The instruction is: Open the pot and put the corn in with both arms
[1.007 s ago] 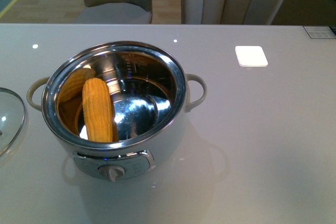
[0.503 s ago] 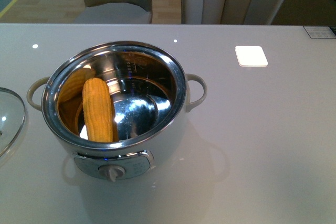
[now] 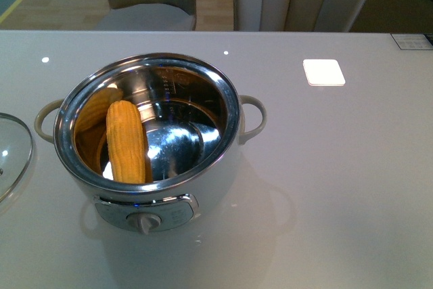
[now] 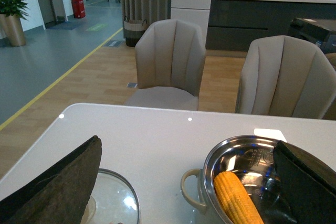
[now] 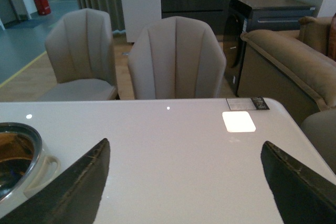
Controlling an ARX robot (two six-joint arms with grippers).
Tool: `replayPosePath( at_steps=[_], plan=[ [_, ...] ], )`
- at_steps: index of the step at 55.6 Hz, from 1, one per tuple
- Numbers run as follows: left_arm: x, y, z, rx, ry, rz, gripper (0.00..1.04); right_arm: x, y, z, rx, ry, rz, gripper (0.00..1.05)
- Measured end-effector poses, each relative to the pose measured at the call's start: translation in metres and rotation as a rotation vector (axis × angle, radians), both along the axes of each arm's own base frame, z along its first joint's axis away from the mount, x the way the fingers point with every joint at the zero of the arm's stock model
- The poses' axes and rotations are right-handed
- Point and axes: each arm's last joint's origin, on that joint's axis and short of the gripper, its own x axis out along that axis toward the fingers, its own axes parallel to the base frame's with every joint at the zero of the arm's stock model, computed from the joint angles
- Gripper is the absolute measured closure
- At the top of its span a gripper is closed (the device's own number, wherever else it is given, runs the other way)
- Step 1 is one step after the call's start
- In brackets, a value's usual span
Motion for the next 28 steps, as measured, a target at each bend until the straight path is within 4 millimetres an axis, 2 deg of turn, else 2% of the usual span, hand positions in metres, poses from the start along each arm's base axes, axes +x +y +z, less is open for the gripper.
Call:
replayPosePath(
  at_steps=[28],
  plan=[
    [0.0,0.0,0.0,0.0,0.0,0.0,0.07,0.0,0.0,0.0,0.0,0.0,0.0,0.09]
  ],
)
